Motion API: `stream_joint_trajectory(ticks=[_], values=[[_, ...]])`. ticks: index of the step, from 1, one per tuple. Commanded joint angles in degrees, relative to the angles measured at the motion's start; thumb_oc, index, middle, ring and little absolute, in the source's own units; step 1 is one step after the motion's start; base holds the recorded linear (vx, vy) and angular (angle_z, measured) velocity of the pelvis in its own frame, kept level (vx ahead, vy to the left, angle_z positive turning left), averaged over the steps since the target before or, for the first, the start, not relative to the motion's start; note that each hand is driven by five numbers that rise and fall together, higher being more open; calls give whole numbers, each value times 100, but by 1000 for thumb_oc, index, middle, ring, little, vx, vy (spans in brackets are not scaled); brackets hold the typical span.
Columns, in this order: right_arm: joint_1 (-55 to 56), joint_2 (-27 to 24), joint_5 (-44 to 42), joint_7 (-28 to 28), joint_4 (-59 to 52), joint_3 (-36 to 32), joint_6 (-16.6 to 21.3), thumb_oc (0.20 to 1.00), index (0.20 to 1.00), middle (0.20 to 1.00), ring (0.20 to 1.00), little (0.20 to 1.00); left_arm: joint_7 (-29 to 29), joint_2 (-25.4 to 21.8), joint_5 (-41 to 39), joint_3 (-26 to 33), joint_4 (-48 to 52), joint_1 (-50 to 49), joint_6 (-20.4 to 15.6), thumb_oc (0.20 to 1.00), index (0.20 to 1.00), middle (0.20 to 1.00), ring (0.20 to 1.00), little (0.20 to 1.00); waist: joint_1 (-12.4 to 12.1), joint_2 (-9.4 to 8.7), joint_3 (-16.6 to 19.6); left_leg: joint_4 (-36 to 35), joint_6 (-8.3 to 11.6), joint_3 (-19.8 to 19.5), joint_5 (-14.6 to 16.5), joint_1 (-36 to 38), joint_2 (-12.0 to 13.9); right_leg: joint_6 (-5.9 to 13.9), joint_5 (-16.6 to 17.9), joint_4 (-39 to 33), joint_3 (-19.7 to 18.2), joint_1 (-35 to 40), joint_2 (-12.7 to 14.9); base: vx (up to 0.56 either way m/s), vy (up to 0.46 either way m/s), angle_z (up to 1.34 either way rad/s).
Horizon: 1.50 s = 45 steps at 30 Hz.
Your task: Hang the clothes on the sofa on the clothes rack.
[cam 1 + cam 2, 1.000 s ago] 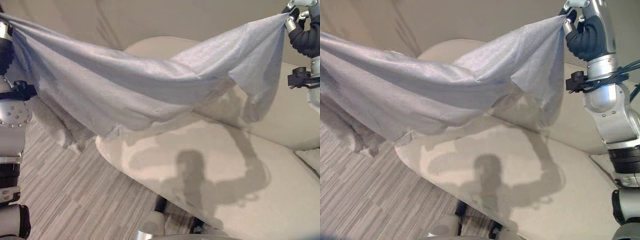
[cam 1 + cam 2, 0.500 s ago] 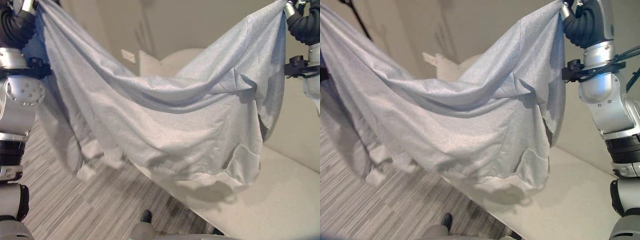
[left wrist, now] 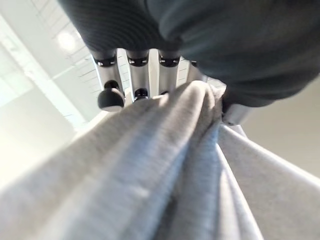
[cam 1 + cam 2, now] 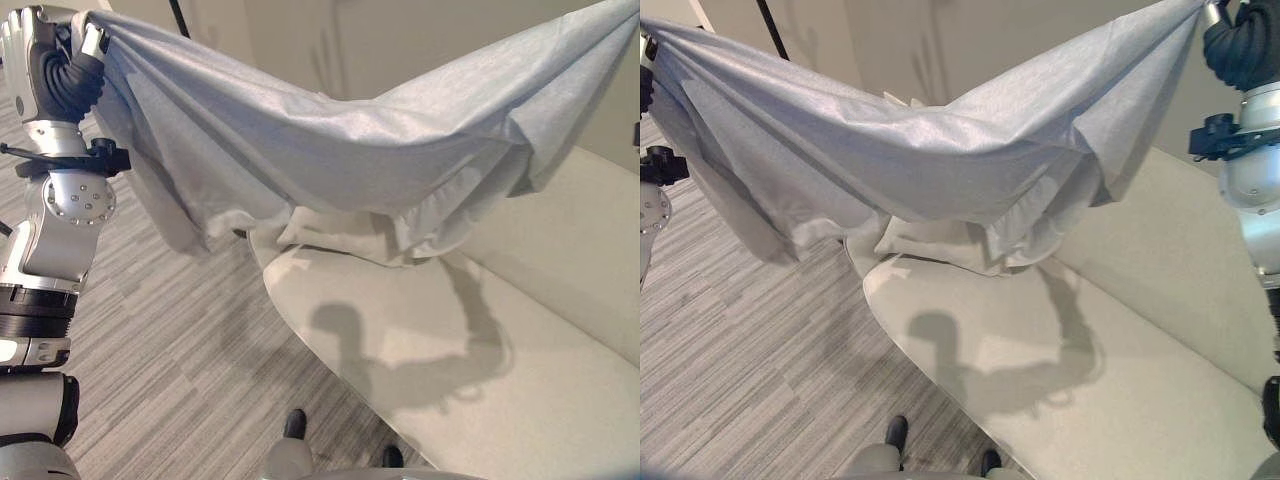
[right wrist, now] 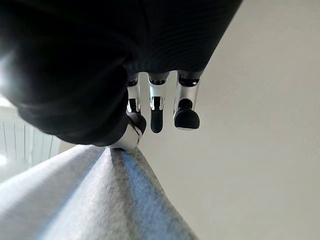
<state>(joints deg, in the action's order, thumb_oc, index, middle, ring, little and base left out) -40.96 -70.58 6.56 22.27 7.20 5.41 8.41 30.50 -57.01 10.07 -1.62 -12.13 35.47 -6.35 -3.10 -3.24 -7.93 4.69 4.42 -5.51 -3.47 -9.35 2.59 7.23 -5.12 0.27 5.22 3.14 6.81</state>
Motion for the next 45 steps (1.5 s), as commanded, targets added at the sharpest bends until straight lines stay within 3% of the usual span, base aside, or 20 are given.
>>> stream_joint_trajectory(ticks=[1,5,7,9,10,12,13,15,22,23,24,26,28,29,33,34,36,40,42,45], values=[[-75,-143,-311,207,-246,-261,133,200,200,200,200,200,172,-406,-170,168,59,708,-205,200,200,200,200,200,65,-173,127,-440,126,357,-32,21,357,110,412,-357,-206,-219,-109,161,236,-1],[124,-269,-340,348,-216,-411,120,200,200,200,200,200,292,-511,-260,-130,-88,1026,-253,200,200,200,200,200,128,-194,170,-901,382,157,-493,-338,1143,279,115,-340,-298,-89,278,267,334,9],[196,-321,-288,362,-251,-469,94,200,200,200,200,200,328,-529,-302,-243,-137,1112,-276,200,200,200,200,200,85,-118,246,-883,517,-15,-684,-464,1280,368,52,-395,-395,147,465,424,488,-11],[212,-262,-277,283,-274,-421,98,200,200,200,200,200,285,-524,-316,-219,-151,1069,-276,200,200,200,200,200,44,-20,311,-825,591,-152,-684,-360,1266,439,147,-457,-491,237,614,357,484,-31],[286,-236,-221,185,-276,-495,44,200,200,200,200,200,227,-449,-282,-197,-116,1026,-256,200,200,200,200,200,105,83,407,-749,740,-70,-458,-257,1178,570,338,-439,-398,287,938,349,519,-61],[347,-219,-150,183,-317,-568,21,200,200,200,200,200,197,-439,-227,-251,-44,1098,-248,200,200,200,200,200,137,44,456,-699,711,11,-294,-219,1036,648,517,-469,-399,232,1156,326,484,-32],[320,-49,-91,260,-337,-641,-20,200,200,200,200,200,217,-441,-177,-296,11,1156,-230,200,200,200,200,200,151,-51,447,-581,613,253,-84,-206,790,707,1287,-382,-394,-8,1473,120,296,13],[171,44,-45,336,-388,-561,7,200,200,200,200,200,235,-505,-141,-348,74,1243,-240,200,200,200,200,200,125,-60,383,-551,539,427,-89,-227,708,638,1679,-222,-294,-208,1579,106,350,-10],[33,117,-38,340,-332,-463,-19,200,200,200,200,200,212,-570,-112,-304,133,1234,-227,200,200,200,200,200,78,-62,396,-606,476,589,-12,-191,669,585,1626,-184,-323,-319,1551,25,67,-14],[16,100,-45,357,-371,-475,-10,200,200,200,200,200,194,-618,-46,-347,236,1291,-246,200,200,200,200,200,122,-62,349,-649,391,657,-24,-175,555,492,1638,-78,-410,-382,1380,123,369,13],[8,35,-120,318,-397,-527,26,200,200,200,200,200,143,-568,-33,-391,253,1350,-269,200,200,200,200,200,177,-54,336,-784,236,711,-44,-85,317,386,1301,-4,-628,-462,919,200,461,14],[-11,-17,-186,303,-427,-565,79,200,200,200,200,200,108,-487,-43,-396,233,1394,-256,200,200,200,200,200,228,-68,368,-947,110,740,-8,84,128,290,950,-91,-676,-544,447,257,375,20],[-26,-43,-268,222,-419,-594,177,200,200,200,200,200,-4,-273,-52,-315,323,1345,-215,200,200,200,200,200,304,-95,197,-969,-67,738,200,475,-242,112,742,-148,-724,-832,-597,353,311,-23],[32,-179,-240,219,-357,-628,159,200,200,200,200,200,-79,-88,-33,-336,269,1330,-202,200,200,200,200,200,408,-154,178,-969,-189,633,239,566,-541,-40,749,-321,-1013,-896,-961,484,194,-44],[-128,-322,-385,105,-337,-488,196,200,200,200,200,200,-185,274,-102,-315,332,1220,-275,200,200,200,200,200,396,-194,37,-23,-154,501,752,634,-667,-109,870,-483,-790,-539,-756,216,32,72],[-183,-397,-445,104,-327,-464,219,200,200,200,200,200,-187,357,-159,-242,359,1140,-301,200,200,200,200,200,368,-264,-91,758,-31,616,720,242,-670,-127,818,-512,-737,-406,-627,70,33,15],[-73,-455,-432,111,-294,-492,195,200,200,200,200,200,-178,377,-196,-181,366,1057,-313,200,200,200,200,200,371,-209,-52,848,-75,737,767,-119,-367,-73,641,-527,-659,-262,-533,242,123,41],[85,-548,-450,141,-312,-631,214,200,200,200,200,200,-132,271,-223,-263,303,1089,-307,200,200,200,200,200,338,-173,29,44,37,532,315,-110,11,-5,512,-527,-617,-290,-382,194,160,16],[117,-720,-532,275,-234,-728,245,200,200,200,200,200,-31,149,-312,-387,153,1256,-360,200,200,200,200,200,364,-128,56,-739,320,482,-320,-448,577,136,271,-527,-601,-218,-123,302,337,-3],[287,-729,-457,382,-215,-820,191,200,200,200,200,200,65,108,-380,-443,91,1291,-414,200,200,200,200,200,385,-56,100,-940,503,425,-559,-734,944,275,79,-527,-716,33,162,382,394,-4]])
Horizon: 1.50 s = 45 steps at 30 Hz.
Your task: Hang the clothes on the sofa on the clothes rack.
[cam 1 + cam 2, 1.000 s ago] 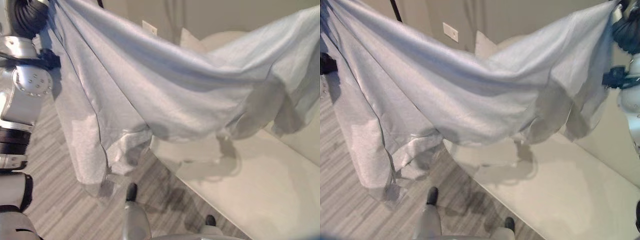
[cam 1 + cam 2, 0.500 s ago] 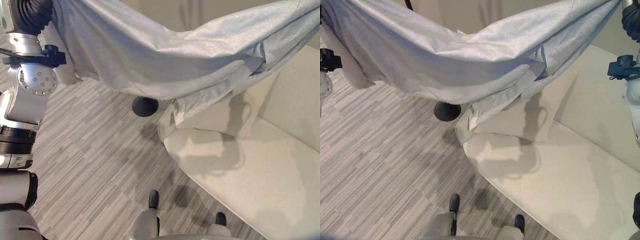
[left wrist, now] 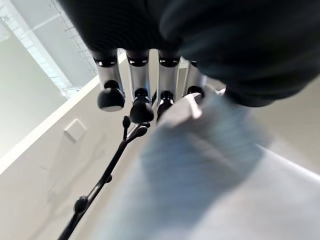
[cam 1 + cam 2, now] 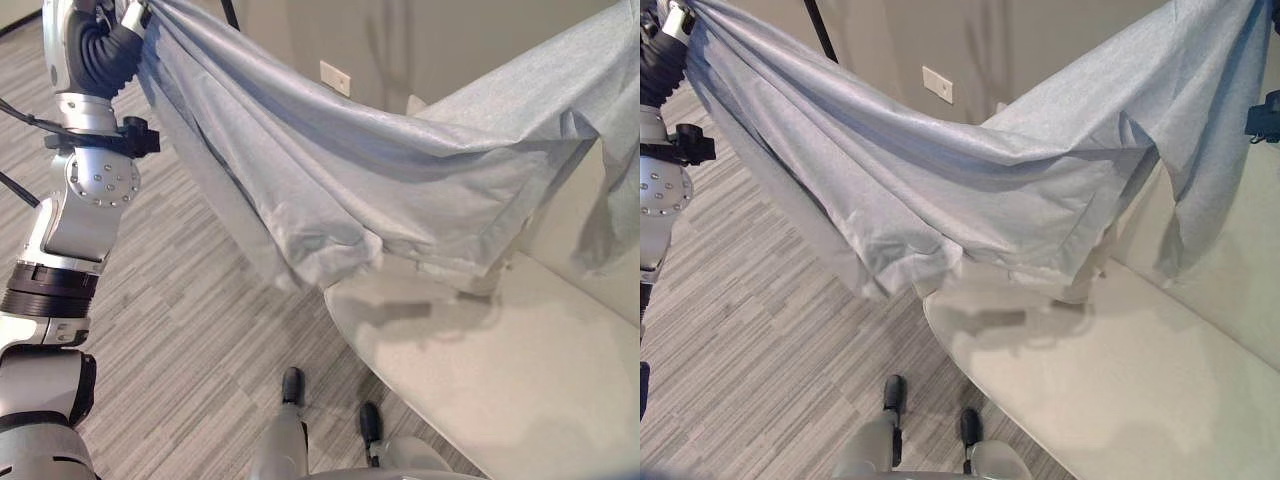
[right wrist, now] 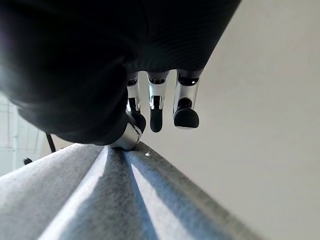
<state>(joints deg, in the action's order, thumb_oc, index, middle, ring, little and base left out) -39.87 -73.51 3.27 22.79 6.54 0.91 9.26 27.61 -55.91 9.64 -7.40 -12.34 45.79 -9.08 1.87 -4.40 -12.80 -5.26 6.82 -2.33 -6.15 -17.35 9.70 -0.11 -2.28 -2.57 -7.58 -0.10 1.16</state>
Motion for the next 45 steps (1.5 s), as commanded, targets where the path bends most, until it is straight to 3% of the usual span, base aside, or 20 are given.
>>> stream_joint_trajectory(ticks=[1,4,5,6,7,9,11,12,15,16,19,24,27,30,34,37,38,39,42,45], values=[[225,-424,-83,337,-171,-370,75,200,200,200,200,200,394,-47,-383,87,82,279,-157,200,200,200,200,200,-161,88,629,86,322,-68,-388,22,303,1064,-273,-243,469,480,838,311,310,-27],[241,-315,23,218,-256,-339,37,200,200,200,200,200,386,-67,-354,138,184,269,-141,200,200,200,200,200,-242,259,709,252,490,-460,-359,221,221,1237,-127,-243,267,647,1212,536,727,-69],[228,-222,41,209,-253,-386,-3,200,200,200,200,200,350,-28,-315,97,252,345,-139,200,200,200,200,200,-162,299,772,331,442,-358,-88,333,52,1355,194,-243,307,520,1580,217,387,-64],[240,-215,45,210,-257,-398,-4,200,200,200,200,200,350,-32,-314,91,252,349,-139,200,200,200,200,200,-171,274,785,351,427,-338,-74,318,26,1370,195,-243,294,504,1610,276,603,-30],[213,-12,97,323,-268,-491,-55,200,200,200,200,200,351,-131,-252,115,338,369,-119,200,200,200,200,200,-167,184,798,382,302,-81,67,344,-169,1375,831,-242,408,240,1818,74,346,-21],[50,156,146,371,-266,-382,-63,200,200,200,200,200,327,-312,-150,116,475,438,-100,200,200,200,200,200,-257,110,835,323,205,351,179,403,-237,1283,1164,-154,665,58,1894,150,405,-42],[62,191,146,357,-258,-418,-75,200,200,200,200,200,306,-302,-114,171,555,383,-92,200,200,200,200,200,-235,92,863,234,136,444,176,465,-324,1215,1178,-82,608,5,1787,139,283,-57],[117,146,118,343,-264,-495,-47,200,200,200,200,200,240,-225,-101,198,576,353,-110,200,200,200,200,200,-145,76,894,101,26,576,160,601,-525,1135,1020,60,393,-91,1341,151,368,-31],[155,140,69,302,-309,-539,5,200,200,200,200,200,191,-167,-103,184,563,433,-81,200,200,200,200,200,-176,59,896,33,-78,724,262,747,-676,1079,619,97,582,-53,949,121,270,-3],[162,167,39,279,-305,-554,44,200,200,200,200,200,138,-102,-103,188,582,472,-72,200,200,200,200,200,-173,14,868,26,-156,812,302,826,-838,1001,372,59,740,-103,529,88,210,-3],[235,139,0,255,-242,-619,98,200,200,200,200,200,65,69,-124,221,616,438,-76,200,200,200,200,200,-82,-28,733,26,-252,763,352,1017,-1132,812,244,47,416,-243,-119,116,212,7],[375,9,-40,163,-241,-707,104,200,200,200,200,200,1,360,-162,164,513,319,-84,200,200,200,200,200,22,36,765,26,-331,517,541,1364,-1324,722,393,-227,392,-111,-254,185,39,46],[-57,-296,-182,146,-190,-448,129,200,200,200,200,200,-6,412,-246,196,591,325,-109,200,200,200,200,200,-49,-154,299,1166,-237,581,778,896,-1321,648,341,-109,503,-68,-4,17,12,26],[-22,-373,-235,178,-148,-410,140,200,200,200,200,200,29,230,-303,247,512,322,-155,200,200,200,200,200,-69,-164,344,1292,-186,565,695,374,-823,778,202,-235,613,48,230,190,127,28],[167,-469,-202,410,-53,-584,144,200,200,200,200,200,224,-67,-395,-25,305,526,-202,200,200,200,200,200,-141,-120,465,403,137,-16,-194,-24,-211,936,-151,-243,489,128,518,297,249,-1],[221,-409,-209,280,-93,-580,106,200,200,200,200,200,166,-142,-437,11,317,480,-159,200,200,200,200,200,-179,-51,550,190,167,-227,-180,106,-218,965,-238,-243,329,179,557,246,232,-35],[394,-332,-85,221,-212,-743,35,200,200,200,200,200,143,-69,-370,94,483,406,-201,200,200,200,200,200,-102,209,670,281,212,-217,-26,263,-376,1157,-66,-243,291,305,986,482,535,-78],[405,-259,-81,241,-243,-775,34,200,200,200,200,200,150,-38,-354,96,495,418,-203,200,200,200,200,200,-73,249,674,302,183,-166,25,317,-450,1166,68,-243,309,279,1131,533,658,-65],[68,-24,60,382,-313,-578,-17,200,200,200,200,200,223,-177,-312,151,659,471,-226,200,200,200,200,200,-174,219,665,225,34,227,190,452,-683,1176,640,-139,294,-65,1387,123,317,-27],[-241,51,86,408,-278,-321,-12,200,200,200,200,200,238,-379,-269,214,749,505,-217,200,200,200,200,200,-276,204,671,112,-20,542,231,526,-681,1133,800,-69,473,-206,1409,40,178,-75]])
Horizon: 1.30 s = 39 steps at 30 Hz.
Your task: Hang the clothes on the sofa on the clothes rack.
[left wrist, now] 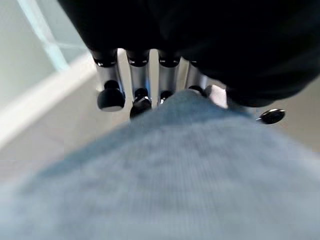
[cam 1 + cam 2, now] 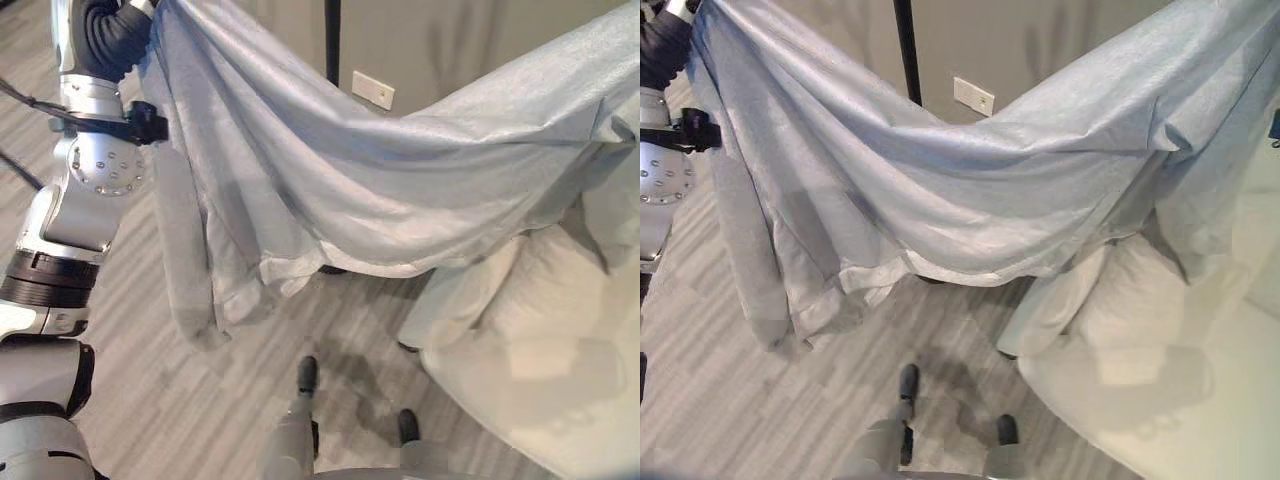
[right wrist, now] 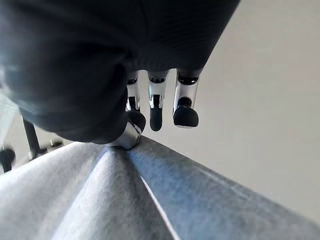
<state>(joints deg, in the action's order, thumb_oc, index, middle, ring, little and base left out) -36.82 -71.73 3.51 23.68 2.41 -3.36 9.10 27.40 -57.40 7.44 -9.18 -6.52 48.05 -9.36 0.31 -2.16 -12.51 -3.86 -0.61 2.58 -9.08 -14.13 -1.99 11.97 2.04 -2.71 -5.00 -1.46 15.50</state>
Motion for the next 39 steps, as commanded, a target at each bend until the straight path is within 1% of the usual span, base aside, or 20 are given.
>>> stream_joint_trajectory(ticks=[1,2,3,4,5,6,7,8,9,13,17,27,29,30,33,34,35,36,37,39], values=[[-637,-121,50,295,120,168,11,200,200,200,200,200,251,-281,-21,422,223,288,-182,200,200,200,200,200,-115,-42,644,-69,666,151,538,240,446,-120,402,32,253,-116,-123,39,152,-83],[-661,-102,49,272,108,176,25,200,200,200,200,200,212,-242,-2,465,252,243,-174,200,200,200,200,200,-88,-62,656,-91,629,219,557,274,404,-135,311,43,227,-149,-293,82,242,-68],[-724,-57,21,248,116,224,81,200,200,200,200,200,191,-181,-10,499,252,211,-181,200,200,200,200,200,-75,-94,663,-112,567,288,617,352,295,-149,142,-16,220,-224,-654,70,165,-35],[-738,-58,20,248,121,238,83,200,200,200,200,200,191,-181,-10,506,253,205,-181,200,200,200,200,200,-78,-90,662,-112,568,294,622,356,299,-150,137,-7,213,-227,-657,90,147,-26],[-715,-139,60,311,212,220,59,200,200,200,200,200,165,-117,40,493,248,206,-145,200,200,200,200,200,29,-110,584,-114,490,310,700,480,159,-234,23,-130,74,-425,-1084,76,80,-11],[-637,-185,46,216,245,186,49,200,200,200,200,200,90,-48,17,476,230,199,-134,200,200,200,200,200,83,-67,545,-112,449,213,678,489,100,-250,-47,-157,-140,-367,-1186,106,95,-18],[-582,-174,4,159,178,137,58,200,200,200,200,200,82,106,9,458,217,266,-147,200,200,200,200,200,108,-59,496,-114,447,123,704,585,49,-282,-13,-164,-292,-371,-1279,91,40,9],[-576,-172,-22,181,159,112,98,200,200,200,200,200,97,192,-5,446,212,261,-176,200,200,200,200,200,110,-41,489,-114,452,107,731,644,52,-283,28,-191,-348,-361,-1318,153,-6,21],[-598,-173,-69,197,203,134,141,200,200,200,200,200,88,296,-35,436,192,218,-230,200,200,200,200,200,105,-12,500,-114,469,121,781,791,83,-296,82,-221,-260,-365,-1347,158,-36,29],[-649,-227,-138,140,308,225,146,200,200,200,200,200,45,365,-61,381,140,152,-207,200,200,200,200,200,126,-40,529,-114,462,87,817,927,93,-312,79,-229,-131,-332,-1385,113,-51,8],[-659,-295,-191,91,337,262,136,200,200,200,200,200,22,437,-102,339,109,98,-157,200,200,200,200,200,158,-100,592,-114,451,77,857,1072,120,-338,-38,-229,42,-116,-1348,98,-39,24],[-476,-176,-157,112,283,141,110,200,200,200,200,200,7,390,-93,371,158,-20,-141,200,200,200,200,200,143,-58,751,-114,439,67,959,1198,100,-321,-182,-229,169,107,-1264,57,9,9],[-381,-76,-102,130,147,8,122,200,200,200,200,200,64,412,-114,516,238,-105,-162,200,200,200,200,200,128,-22,795,-114,431,80,971,1207,85,-300,-183,-229,168,138,-1211,46,45,4],[-157,46,-37,121,-68,-231,164,200,200,200,200,200,119,395,-108,747,362,-308,-192,200,200,200,200,200,121,-3,814,-114,423,99,937,1205,76,-289,-137,-229,164,140,-1189,51,43,2],[201,151,71,75,-386,-592,214,200,200,200,200,200,224,336,-99,1160,549,-707,-218,200,200,200,200,200,66,-19,881,-114,413,100,1031,1255,68,-270,-191,-229,176,202,-1145,75,25,2],[209,141,86,94,-479,-650,257,200,200,200,200,200,302,261,-91,1313,555,-806,-226,200,200,200,200,200,36,-33,891,-114,413,110,988,1244,67,-265,-144,-229,170,192,-1134,99,23,4],[209,144,88,93,-484,-647,255,200,200,200,200,200,301,260,-92,1323,562,-819,-226,200,200,200,200,200,38,-30,906,-114,413,107,1044,1264,65,-261,-189,-229,169,211,-1132,-3,9,3],[207,146,88,93,-487,-644,254,200,200,200,200,200,301,260,-92,1332,567,-829,-225,200,200,200,200,200,41,-31,894,-114,413,114,989,1244,66,-264,-144,-229,166,191,-1133,62,12,1],[88,93,71,134,-522,-611,298,200,200,200,200,200,382,182,-122,1393,549,-832,-237,200,200,200,200,200,11,-47,929,-114,412,120,1053,1272,66,-255,-190,-229,167,207,-1127,42,7,2],[-186,-35,110,206,-519,-464,300,200,200,200,200,200,474,68,-150,1398,455,-732,-241,200,200,200,200,200,-23,-70,966,-114,416,125,1058,1273,76,-249,-183,-229,178,214,-1117,63,5,1]])
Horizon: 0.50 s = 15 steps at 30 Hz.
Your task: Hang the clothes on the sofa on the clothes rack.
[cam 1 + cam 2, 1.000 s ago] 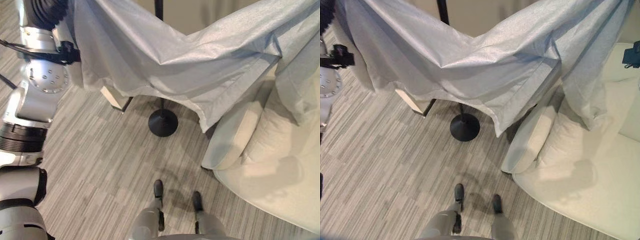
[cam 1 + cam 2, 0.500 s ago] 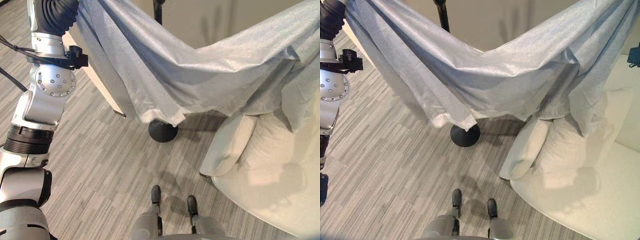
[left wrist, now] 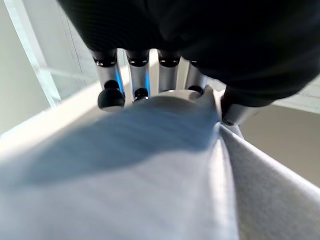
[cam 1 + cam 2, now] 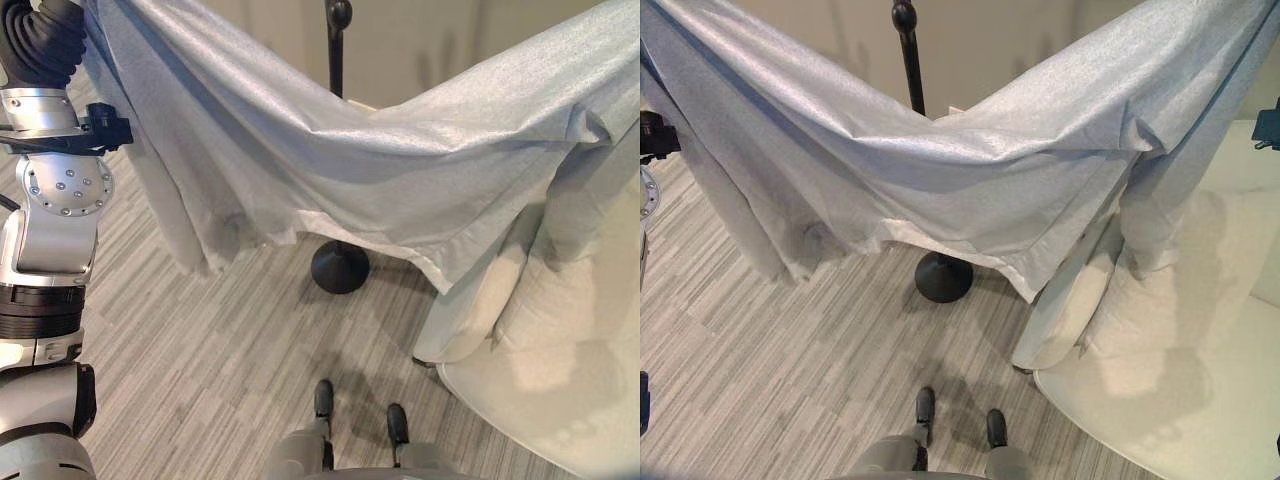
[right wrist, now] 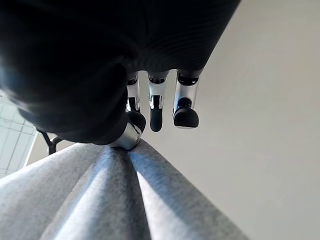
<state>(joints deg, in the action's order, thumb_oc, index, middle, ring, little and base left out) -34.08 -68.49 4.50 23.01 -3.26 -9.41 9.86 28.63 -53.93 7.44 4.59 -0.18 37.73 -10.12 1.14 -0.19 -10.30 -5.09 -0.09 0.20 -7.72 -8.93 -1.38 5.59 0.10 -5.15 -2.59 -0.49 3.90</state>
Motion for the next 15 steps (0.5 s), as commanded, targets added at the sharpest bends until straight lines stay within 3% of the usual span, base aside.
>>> stream_joint_trajectory(ticks=[1,5,8,9,13,15], values=[[-509,-363,11,277,67,186,226,200,200,200,200,200,354,-281,-151,29,-189,300,-169,200,200,200,200,200,-97,-262,743,9,364,363,921,752,15,389,12,15,-64,116,43,0,0,0],[-554,-366,11,280,81,230,228,200,200,200,200,200,353,-282,-151,48,-188,285,-170,200,200,200,200,200,-84,-253,742,9,364,362,921,752,15,389,12,15,-63,116,42,11,0,0],[-1466,-801,71,503,247,847,131,200,200,200,200,200,540,-797,-322,-403,-590,966,-142,200,200,200,200,200,-175,-332,819,9,373,361,934,743,23,408,9,15,-55,106,44,82,-13,1],[-2650,-1037,-79,793,797,1739,32,200,200,200,200,200,702,-1109,-578,-969,-1082,1731,-158,200,200,200,200,200,-195,-409,851,9,372,374,859,684,34,412,87,15,-51,44,32,104,-17,2],[-3861,-1050,-221,913,1303,2778,-39,200,200,200,200,200,779,-1303,-850,-1405,-1539,2335,-209,200,200,200,200,200,-162,-393,915,9,373,375,929,697,38,427,28,15,-62,51,29,61,-8,4],[-4912,-1041,-269,1013,1874,3737,-182,200,200,200,200,200,788,-1499,-1061,-2043,-2055,3065,-223,200,200,200,200,200,-121,-404,951,9,369,375,917,665,39,443,42,15,-81,16,17,47,-9,1]])
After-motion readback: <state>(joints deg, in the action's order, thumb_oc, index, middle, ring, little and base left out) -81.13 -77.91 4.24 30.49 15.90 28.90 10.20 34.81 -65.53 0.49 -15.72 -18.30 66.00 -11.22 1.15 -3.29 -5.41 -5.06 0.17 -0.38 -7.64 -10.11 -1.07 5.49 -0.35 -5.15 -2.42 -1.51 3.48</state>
